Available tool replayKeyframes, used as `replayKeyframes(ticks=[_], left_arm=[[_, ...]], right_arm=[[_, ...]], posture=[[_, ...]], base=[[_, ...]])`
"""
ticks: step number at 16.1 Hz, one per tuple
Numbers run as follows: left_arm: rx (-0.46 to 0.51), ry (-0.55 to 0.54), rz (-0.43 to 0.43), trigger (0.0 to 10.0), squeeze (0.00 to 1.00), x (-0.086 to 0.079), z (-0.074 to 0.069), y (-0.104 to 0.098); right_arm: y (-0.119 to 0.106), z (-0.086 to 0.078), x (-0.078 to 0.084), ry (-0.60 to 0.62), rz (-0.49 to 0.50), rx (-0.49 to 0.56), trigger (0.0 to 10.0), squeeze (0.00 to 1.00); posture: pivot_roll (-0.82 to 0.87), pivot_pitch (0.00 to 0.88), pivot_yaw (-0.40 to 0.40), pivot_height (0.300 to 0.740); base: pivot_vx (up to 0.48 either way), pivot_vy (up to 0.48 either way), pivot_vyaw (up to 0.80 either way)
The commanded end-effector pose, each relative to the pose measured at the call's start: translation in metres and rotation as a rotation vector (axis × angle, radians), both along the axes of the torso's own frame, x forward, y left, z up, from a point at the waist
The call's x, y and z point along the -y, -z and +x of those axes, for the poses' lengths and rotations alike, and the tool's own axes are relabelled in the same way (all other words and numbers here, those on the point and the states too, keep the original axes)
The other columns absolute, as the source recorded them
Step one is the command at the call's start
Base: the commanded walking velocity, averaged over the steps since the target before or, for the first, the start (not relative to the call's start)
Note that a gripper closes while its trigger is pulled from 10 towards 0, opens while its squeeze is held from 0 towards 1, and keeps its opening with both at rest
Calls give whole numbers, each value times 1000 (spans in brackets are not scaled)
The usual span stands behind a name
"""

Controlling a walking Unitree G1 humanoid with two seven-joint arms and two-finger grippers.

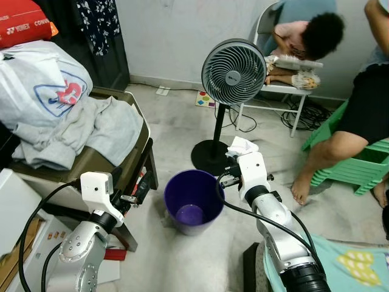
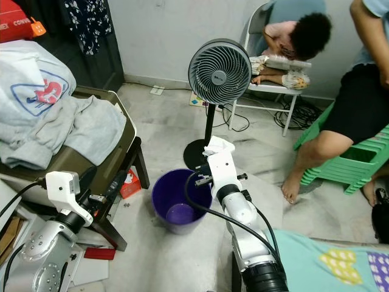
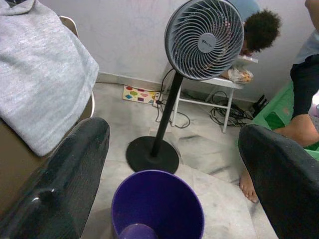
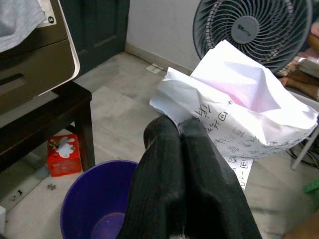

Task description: Clean up the room

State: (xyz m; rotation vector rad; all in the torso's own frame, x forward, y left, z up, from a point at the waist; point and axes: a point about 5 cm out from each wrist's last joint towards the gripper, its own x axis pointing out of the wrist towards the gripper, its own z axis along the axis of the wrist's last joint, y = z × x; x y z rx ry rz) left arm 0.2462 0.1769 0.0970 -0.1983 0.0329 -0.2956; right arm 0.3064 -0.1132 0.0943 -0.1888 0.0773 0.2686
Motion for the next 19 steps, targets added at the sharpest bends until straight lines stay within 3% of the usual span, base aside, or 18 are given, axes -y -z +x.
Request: replayKeyframes(ticks=[1,5,19], left_arm=[[10,4,17,10000,0,-1,-1,-2],[20,6,15,10000,0,1,0,-3],[15,15,16,10000,0,1,-1,-2]], right_arm=[[1,1,-1,-4,3,-8,10000,0],[-1,3,-1,-15,5,4,10000,0],[-2,3,-4,-18,12,7,10000,0]], posture=[[-23,78,-28,740],[-24,70,-32,740],[-23,75,-28,740]], base=[[0,0,-425],[155,0,-281],[407,0,0]])
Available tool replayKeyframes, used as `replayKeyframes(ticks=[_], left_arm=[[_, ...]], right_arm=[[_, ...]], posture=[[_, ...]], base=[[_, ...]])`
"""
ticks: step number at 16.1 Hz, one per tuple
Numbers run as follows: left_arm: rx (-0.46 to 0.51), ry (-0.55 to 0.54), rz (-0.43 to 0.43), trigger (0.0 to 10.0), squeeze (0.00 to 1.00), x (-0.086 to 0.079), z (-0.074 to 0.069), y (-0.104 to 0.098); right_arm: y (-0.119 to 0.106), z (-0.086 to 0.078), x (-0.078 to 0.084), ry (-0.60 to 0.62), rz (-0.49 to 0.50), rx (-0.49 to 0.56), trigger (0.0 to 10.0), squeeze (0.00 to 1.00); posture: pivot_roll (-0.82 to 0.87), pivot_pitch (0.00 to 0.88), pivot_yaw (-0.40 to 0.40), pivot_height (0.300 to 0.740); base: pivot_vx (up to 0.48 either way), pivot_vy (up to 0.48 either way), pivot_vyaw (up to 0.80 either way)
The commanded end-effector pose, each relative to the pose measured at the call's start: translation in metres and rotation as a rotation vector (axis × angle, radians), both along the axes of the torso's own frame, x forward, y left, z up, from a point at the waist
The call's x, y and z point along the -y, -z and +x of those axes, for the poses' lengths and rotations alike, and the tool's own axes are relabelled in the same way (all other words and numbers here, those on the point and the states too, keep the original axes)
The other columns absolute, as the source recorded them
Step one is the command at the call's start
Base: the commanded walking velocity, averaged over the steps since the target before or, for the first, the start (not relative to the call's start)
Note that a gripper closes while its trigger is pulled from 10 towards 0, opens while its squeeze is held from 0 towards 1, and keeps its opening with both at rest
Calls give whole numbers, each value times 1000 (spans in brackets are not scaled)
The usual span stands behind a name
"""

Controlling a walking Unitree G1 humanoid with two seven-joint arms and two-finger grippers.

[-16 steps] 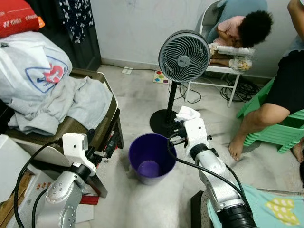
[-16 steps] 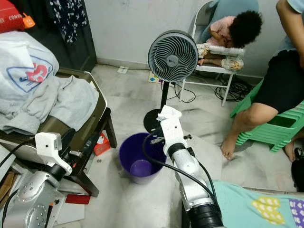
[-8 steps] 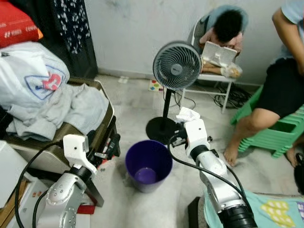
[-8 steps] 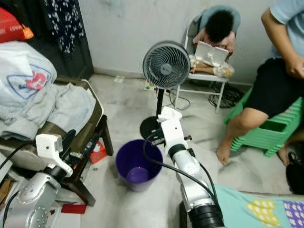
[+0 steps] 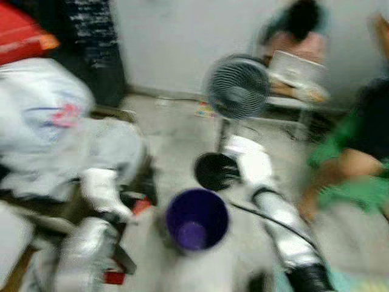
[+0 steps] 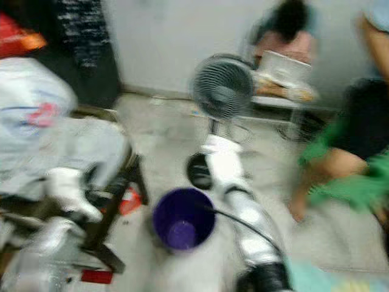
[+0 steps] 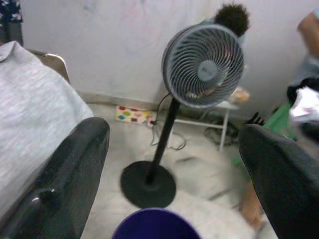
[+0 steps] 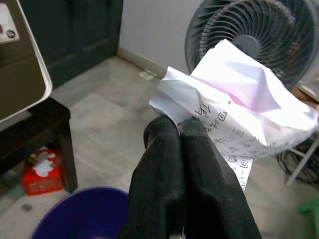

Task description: Clean up the room

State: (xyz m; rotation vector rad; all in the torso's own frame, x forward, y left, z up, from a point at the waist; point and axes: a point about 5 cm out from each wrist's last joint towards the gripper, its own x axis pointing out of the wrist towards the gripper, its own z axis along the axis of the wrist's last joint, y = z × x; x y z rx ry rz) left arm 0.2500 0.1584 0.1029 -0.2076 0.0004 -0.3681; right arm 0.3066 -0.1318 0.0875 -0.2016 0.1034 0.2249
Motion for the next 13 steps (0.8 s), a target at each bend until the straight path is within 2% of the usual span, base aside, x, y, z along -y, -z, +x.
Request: replayKeyframes(ticks=[1,5,13], left_arm=[[-27,-59,34,10000,0,-18,-5,4],[-46,-140,64,10000,0,-25,-2,7],[-82,-144,96,10000,0,-29,-3,14]], right_arm=[[-8,3,-23,-64,30,27,10000,0],[-8,3,-24,-67,33,27,10000,0],[-1,4,-22,-36,42,-5,10000,0]], posture=[[-21,75,-29,740],[-17,75,-30,740],[-12,78,-21,740]], base=[[0,0,0],[0,0,0],[0,0,0]])
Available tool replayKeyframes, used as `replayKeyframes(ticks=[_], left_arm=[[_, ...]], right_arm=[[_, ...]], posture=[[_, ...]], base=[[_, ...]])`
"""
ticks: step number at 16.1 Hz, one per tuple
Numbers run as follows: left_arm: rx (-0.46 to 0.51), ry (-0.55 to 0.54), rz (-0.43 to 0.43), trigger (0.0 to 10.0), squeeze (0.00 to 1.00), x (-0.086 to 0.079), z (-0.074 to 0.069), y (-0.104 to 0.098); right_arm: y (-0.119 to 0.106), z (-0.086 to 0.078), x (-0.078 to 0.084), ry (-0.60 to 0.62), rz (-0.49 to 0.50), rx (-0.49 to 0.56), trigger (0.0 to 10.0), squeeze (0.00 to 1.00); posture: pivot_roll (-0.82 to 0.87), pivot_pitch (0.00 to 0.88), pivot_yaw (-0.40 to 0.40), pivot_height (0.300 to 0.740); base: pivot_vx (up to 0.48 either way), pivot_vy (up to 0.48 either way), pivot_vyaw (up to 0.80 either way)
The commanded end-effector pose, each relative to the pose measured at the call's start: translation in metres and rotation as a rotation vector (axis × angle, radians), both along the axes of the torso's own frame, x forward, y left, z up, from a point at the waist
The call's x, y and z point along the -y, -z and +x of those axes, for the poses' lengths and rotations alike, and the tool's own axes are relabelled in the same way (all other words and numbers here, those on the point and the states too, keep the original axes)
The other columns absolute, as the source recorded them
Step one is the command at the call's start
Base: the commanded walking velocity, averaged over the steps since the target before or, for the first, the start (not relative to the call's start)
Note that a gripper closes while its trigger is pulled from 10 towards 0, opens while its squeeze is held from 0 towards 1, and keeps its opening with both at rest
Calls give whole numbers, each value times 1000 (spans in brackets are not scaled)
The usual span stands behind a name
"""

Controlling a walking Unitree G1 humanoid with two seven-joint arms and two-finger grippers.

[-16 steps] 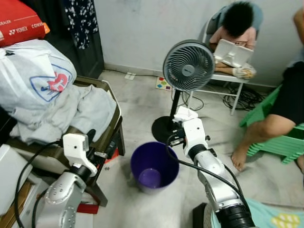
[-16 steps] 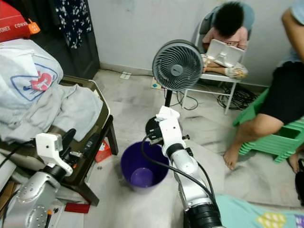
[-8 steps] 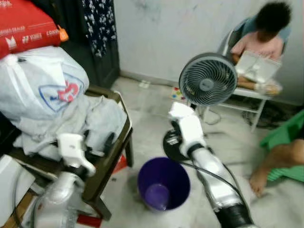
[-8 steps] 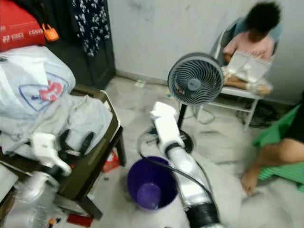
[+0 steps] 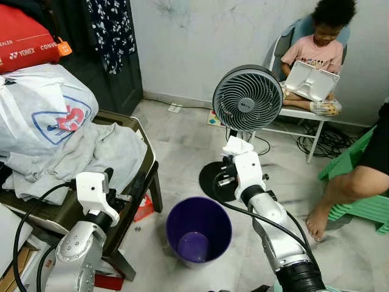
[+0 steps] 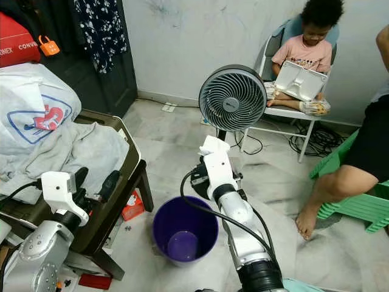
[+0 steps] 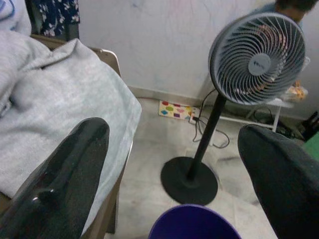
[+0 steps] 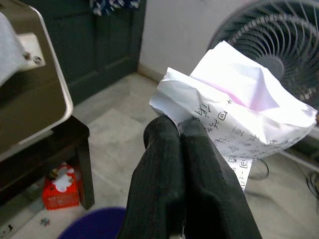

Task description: Clean up the room

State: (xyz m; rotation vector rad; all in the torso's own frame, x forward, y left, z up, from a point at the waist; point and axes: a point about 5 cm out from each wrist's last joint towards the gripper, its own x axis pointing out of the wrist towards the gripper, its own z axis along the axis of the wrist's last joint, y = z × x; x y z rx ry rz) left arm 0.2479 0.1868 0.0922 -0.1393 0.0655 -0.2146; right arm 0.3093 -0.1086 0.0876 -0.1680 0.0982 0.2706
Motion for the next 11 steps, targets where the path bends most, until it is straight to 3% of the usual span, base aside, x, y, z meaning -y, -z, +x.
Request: replayKeyframes(ticks=[1,3,4,6,11], left_arm=[[-31,27,19,10000,0,0,-2,5],[-42,39,50,10000,0,-3,-4,6],[-56,28,69,10000,0,-10,-5,10],[-79,10,105,10000,0,-27,-12,12],[-90,4,170,10000,0,-60,-29,4]], right_arm=[[4,3,3,33,7,-35,10000,0],[15,5,7,91,5,-107,10000,0],[22,8,10,118,-48,-136,10000,0],[32,12,13,181,-44,-201,10000,0],[40,18,13,267,-80,-240,10000,0]], posture=[[-8,82,-18,740],[1,95,-6,740],[11,109,5,740],[45,142,26,740],[102,200,81,740]], base=[[0,0,0],[0,0,0],[0,0,0],[0,0,0],[0,0,0]])
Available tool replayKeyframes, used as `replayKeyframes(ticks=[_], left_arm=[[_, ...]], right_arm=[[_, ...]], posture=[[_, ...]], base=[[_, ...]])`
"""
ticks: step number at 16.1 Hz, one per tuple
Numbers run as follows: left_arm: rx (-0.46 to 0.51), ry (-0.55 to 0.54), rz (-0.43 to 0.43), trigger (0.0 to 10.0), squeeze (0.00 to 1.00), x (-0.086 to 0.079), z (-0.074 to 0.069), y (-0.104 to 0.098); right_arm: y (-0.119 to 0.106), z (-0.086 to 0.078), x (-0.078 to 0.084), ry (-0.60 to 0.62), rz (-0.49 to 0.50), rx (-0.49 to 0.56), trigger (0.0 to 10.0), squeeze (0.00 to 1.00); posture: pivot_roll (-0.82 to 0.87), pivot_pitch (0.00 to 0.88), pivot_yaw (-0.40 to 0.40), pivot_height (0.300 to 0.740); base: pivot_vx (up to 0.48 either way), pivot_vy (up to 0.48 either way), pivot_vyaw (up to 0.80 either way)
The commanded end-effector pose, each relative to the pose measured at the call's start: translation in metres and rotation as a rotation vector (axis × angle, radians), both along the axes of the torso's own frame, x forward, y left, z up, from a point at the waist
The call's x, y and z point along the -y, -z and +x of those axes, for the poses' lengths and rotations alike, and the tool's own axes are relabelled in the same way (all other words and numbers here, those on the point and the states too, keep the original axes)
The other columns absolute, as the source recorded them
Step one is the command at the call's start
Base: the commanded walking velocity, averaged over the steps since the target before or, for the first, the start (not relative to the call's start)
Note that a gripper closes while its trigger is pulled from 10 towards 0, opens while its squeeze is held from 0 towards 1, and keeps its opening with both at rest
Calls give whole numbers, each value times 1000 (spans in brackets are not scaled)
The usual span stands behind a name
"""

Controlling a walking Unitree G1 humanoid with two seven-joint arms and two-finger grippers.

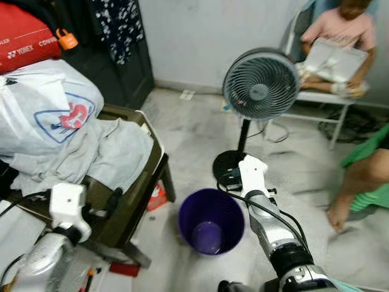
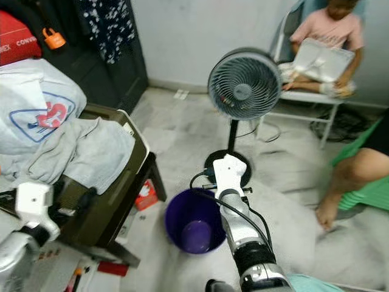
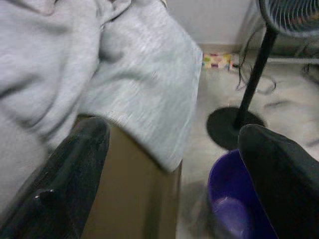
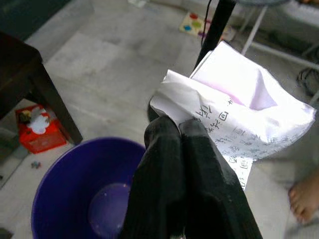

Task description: Clean up the room

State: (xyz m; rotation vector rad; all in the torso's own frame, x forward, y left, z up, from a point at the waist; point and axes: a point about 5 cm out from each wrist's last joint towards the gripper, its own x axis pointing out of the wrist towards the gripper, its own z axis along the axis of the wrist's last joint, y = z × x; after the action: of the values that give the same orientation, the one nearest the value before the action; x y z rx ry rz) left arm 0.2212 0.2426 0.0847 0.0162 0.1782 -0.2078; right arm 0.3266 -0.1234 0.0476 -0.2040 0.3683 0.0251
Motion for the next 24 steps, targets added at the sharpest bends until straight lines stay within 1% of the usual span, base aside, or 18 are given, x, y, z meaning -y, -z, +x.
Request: replayKeyframes(ticks=[1,2,3,4,6,7,8,9,11,12,13,14,16,18,19,20,22,24], left_arm=[[-2,12,9,10000,0,-7,-4,-4],[-22,62,3,10000,0,-8,-10,-6],[-62,161,-7,10000,0,-3,-19,-8],[-92,239,-24,10000,0,3,-28,-10],[-125,348,-46,10000,0,14,-36,-15],[-134,395,-59,10000,0,21,-40,-19],[-142,470,-55,10000,0,32,-47,-23],[-157,510,-58,10000,0,38,-51,-24],[-160,503,-65,10000,0,39,-53,-25],[-162,495,-69,10000,0,40,-54,-25],[-163,481,-77,10000,0,41,-55,-25],[-166,477,-77,10000,0,41,-56,-25],[-167,463,-79,10000,0,42,-57,-27],[-167,459,-79,10000,0,42,-57,-28],[-169,451,-80,10000,0,41,-58,-28],[-170,450,-78,10000,0,41,-57,-28],[-162,450,-74,10000,0,42,-53,-30],[-160,446,-74,10000,0,42,-52,-30]], right_arm=[[0,1,-3,8,8,-2,10000,0],[3,1,-7,0,13,-15,10000,0],[9,-1,-13,-14,15,-44,10000,0],[14,-3,-17,-31,14,-72,10000,0],[21,-5,-22,-60,-5,-118,10000,0],[22,-5,-23,-68,-16,-126,10000,0],[23,-4,-21,-73,-53,-123,10000,0],[23,-3,-15,-63,-83,-124,10000,0],[22,-1,-4,-44,-150,-108,10000,0],[21,0,3,-26,-164,-104,10000,0],[18,3,9,1,-143,-96,10000,0],[16,5,8,-8,-141,-84,10000,0],[6,12,-4,-52,-143,-23,10000,0],[3,13,-9,-62,-133,-7,10000,0],[-3,16,-21,-95,-115,28,10000,0],[-6,16,-31,-126,-118,48,10000,0],[-6,16,-33,-127,-108,53,10000,0],[-6,16,-34,-130,-98,58,10000,0]], posture=[[105,203,83,740],[112,217,89,740],[123,237,97,740],[129,245,99,740],[143,255,106,740],[146,260,109,740],[147,267,111,740],[146,274,109,740],[149,288,107,740],[151,293,108,740],[162,302,106,740],[162,302,106,740],[172,306,105,740],[172,306,105,740],[171,306,109,740],[170,306,110,740],[173,306,110,740],[175,306,109,740]], base=[[0,0,0],[0,0,0],[0,0,0],[0,0,0],[0,0,0],[0,0,0],[0,0,0],[0,0,0],[0,0,0],[0,0,0],[0,0,0],[0,0,0],[0,0,0],[0,0,0],[0,0,0],[0,0,0],[0,0,0],[0,0,0]])
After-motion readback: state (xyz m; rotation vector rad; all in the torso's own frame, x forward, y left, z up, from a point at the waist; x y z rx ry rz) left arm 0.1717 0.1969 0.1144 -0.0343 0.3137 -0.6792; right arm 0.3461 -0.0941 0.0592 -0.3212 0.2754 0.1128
